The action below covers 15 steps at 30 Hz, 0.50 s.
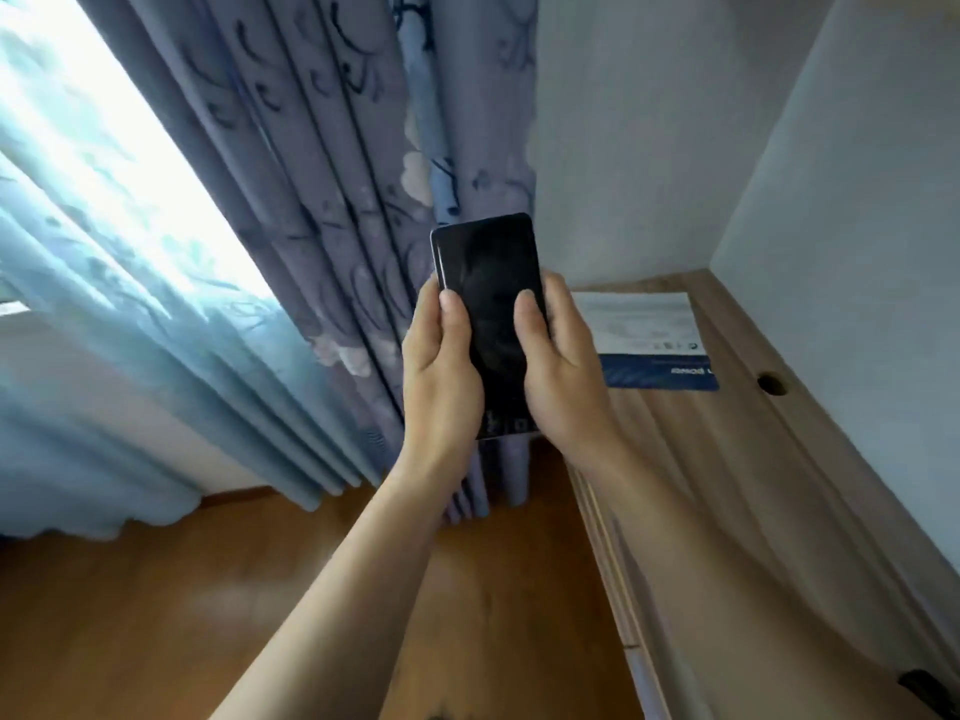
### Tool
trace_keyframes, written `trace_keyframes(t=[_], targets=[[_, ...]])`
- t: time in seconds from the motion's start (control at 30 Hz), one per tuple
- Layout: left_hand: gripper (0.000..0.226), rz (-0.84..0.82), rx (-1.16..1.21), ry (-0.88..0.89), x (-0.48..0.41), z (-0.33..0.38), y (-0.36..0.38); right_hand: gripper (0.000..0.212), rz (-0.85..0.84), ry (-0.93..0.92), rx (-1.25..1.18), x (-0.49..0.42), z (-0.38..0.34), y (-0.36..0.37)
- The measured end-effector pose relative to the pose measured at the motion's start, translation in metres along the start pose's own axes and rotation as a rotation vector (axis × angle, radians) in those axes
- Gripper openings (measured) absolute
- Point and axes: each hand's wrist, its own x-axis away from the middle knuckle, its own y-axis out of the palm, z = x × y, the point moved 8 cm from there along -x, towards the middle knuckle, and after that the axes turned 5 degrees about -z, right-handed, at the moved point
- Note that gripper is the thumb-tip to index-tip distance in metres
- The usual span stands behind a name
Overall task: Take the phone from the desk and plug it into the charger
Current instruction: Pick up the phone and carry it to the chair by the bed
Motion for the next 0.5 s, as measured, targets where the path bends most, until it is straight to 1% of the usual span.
trace_keyframes(t=[0.13,0.2,0.27,0.33,0.43,0.5], targets=[[0.033,0.128,-0.004,0.102,-0.005,0.053,-0.089,0.026,-0.104,-0.077,-0.105,-0.019,-0.047,0.090],[0.035,0.192,0.013,0.106,-0.001,0.068,-0.139,0.029,-0.200,-0.074,-0.175,-0.025,-0.063,0.144],[0.038,0.276,0.044,0.117,0.003,0.081,-0.194,0.026,-0.292,-0.093,-0.224,-0.030,-0.078,0.201],[0.036,0.377,0.069,0.146,0.010,0.094,-0.249,0.023,-0.371,-0.104,-0.272,-0.033,-0.091,0.257],[0.032,0.499,0.028,0.191,0.027,0.116,-0.322,0.022,-0.490,-0.102,-0.368,-0.029,-0.108,0.343],[0.040,0.589,-0.005,0.202,0.040,0.129,-0.369,0.022,-0.575,-0.109,-0.453,-0.024,-0.118,0.397]])
